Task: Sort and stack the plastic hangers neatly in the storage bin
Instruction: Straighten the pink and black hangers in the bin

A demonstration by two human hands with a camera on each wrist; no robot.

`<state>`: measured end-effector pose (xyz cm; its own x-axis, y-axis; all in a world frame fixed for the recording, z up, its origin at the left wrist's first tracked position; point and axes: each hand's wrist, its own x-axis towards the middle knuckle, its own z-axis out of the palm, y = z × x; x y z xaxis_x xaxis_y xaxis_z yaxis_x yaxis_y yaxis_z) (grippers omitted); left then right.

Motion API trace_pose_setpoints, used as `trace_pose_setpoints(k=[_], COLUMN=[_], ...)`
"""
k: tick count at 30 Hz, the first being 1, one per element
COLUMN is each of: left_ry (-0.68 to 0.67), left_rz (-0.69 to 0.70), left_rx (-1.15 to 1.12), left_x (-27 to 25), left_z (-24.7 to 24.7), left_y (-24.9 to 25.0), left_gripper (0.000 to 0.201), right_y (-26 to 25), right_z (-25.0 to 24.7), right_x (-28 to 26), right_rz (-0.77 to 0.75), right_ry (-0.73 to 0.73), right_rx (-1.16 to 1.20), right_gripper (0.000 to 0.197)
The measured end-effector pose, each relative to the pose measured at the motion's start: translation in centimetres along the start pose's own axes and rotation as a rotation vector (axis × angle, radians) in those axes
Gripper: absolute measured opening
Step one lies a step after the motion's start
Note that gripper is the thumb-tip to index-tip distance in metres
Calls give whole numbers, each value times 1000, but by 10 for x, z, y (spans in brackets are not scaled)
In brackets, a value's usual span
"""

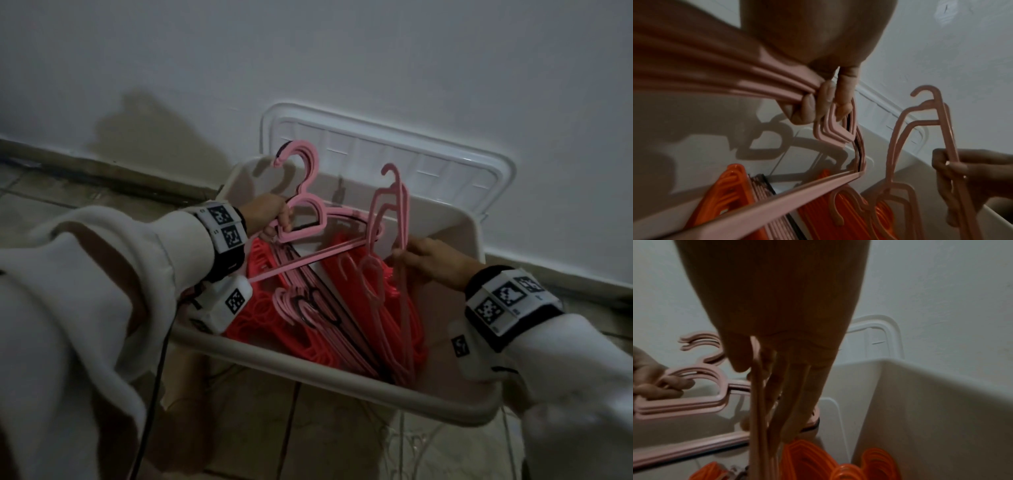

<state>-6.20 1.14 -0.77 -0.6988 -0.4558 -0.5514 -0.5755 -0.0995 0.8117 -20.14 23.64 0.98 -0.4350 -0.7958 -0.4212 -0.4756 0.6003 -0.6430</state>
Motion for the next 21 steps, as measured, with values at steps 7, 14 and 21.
trace_pose_setpoints(k=[7,14,21], left_ry=[70,76,84], left_rz=[-1,3,-17], left_rx=[62,17,74], left_x=[8,4,4], left_z=[-2,0,3], left_y=[-2,3,-2], left_gripper=[38,28,27], right_y=[-7,-24,-34], right_z=[-19,-33,-43], right_x=[-4,-32,-36], right_rz=[-46,-170,-450], right_ry=[283,115,305], right_rx=[-193,1,422], right_gripper=[8,15,24])
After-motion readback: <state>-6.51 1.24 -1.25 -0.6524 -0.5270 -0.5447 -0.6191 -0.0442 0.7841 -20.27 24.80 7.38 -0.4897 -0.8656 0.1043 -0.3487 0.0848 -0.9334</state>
